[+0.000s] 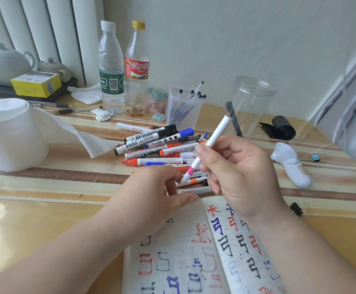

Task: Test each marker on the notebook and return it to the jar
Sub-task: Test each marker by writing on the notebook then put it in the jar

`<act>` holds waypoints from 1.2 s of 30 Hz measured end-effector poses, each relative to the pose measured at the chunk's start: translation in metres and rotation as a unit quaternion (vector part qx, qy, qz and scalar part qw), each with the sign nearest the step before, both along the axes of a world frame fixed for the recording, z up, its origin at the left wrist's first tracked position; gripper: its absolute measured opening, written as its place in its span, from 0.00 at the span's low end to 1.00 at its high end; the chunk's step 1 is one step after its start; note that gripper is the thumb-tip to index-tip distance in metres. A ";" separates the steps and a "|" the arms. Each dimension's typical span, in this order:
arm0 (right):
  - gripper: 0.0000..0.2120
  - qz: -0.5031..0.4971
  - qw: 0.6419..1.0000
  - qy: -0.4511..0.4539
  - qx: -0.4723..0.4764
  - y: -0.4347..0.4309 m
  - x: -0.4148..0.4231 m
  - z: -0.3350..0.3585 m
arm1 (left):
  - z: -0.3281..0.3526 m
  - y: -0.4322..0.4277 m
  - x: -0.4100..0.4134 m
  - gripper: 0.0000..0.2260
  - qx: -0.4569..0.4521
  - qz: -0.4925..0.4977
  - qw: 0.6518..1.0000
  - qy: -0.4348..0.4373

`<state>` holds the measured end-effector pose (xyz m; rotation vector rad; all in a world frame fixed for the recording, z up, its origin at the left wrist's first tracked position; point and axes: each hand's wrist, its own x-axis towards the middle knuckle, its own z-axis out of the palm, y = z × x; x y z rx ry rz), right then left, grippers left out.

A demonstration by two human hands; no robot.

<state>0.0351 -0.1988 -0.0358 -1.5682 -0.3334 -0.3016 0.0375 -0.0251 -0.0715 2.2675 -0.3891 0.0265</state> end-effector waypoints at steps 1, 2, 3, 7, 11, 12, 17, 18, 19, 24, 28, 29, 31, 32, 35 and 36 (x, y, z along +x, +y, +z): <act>0.04 -0.015 1.000 -0.013 -0.004 -0.002 0.001 0.003 | -0.001 0.000 0.000 0.13 0.010 -0.005 1.000 -0.005; 0.04 -0.031 0.999 -0.022 -0.010 -0.004 0.002 0.006 | -0.001 0.001 0.000 0.12 0.023 -0.007 1.000 -0.014; 0.03 -0.045 0.999 -0.027 -0.014 -0.006 0.005 0.008 | -0.002 0.002 0.001 0.11 0.036 -0.004 0.999 -0.027; 0.03 -0.129 0.988 -0.059 -0.064 -0.013 0.023 0.023 | -0.003 0.006 0.003 0.11 0.070 -0.003 0.995 -0.068; 0.01 -0.250 0.959 -0.100 -0.084 -0.030 0.059 0.055 | -0.002 0.006 0.003 0.10 0.102 -0.022 0.993 -0.063; 0.01 -0.281 0.949 -0.112 -0.091 -0.036 0.069 0.066 | -0.002 0.006 0.003 0.09 0.109 -0.026 0.992 -0.063; 0.09 -0.370 0.920 -0.100 -0.079 -0.057 0.116 0.104 | -0.003 0.006 0.004 0.08 0.126 -0.043 0.989 -0.067; 0.09 -0.375 0.920 -0.082 -0.078 -0.059 0.124 0.106 | -0.003 0.006 0.004 0.08 0.125 -0.044 0.989 -0.067; 0.08 -0.374 0.922 -0.064 -0.074 -0.060 0.129 0.107 | -0.003 0.007 0.004 0.08 0.125 -0.045 0.989 -0.068; 0.18 -0.376 0.922 -0.059 -0.066 -0.062 0.129 0.100 | -0.003 0.009 0.006 0.07 0.130 -0.041 0.988 -0.070; 0.10 -0.361 0.921 -0.111 -0.092 -0.055 0.104 0.090 | -0.001 0.009 0.006 0.07 0.136 -0.041 0.988 -0.066; 0.08 -0.351 0.923 -0.114 -0.112 -0.051 0.095 0.085 | -0.001 0.010 0.006 0.07 0.137 -0.040 0.987 -0.067; 0.05 -0.310 0.927 -0.099 -0.189 -0.046 0.077 0.068 | -0.001 0.011 0.006 0.07 0.134 -0.037 0.988 -0.068; 0.06 -0.277 0.923 -0.075 -0.255 -0.046 0.068 0.057 | 0.000 0.012 0.006 0.07 0.132 -0.035 0.988 -0.069; 0.13 -0.191 0.842 0.047 -0.502 -0.057 0.049 0.023 | 0.001 0.013 0.005 0.06 0.132 -0.026 0.988 -0.075; 0.14 -0.183 0.809 0.081 -0.553 -0.064 0.046 0.014 | 0.001 0.013 0.005 0.05 0.132 -0.020 0.988 -0.077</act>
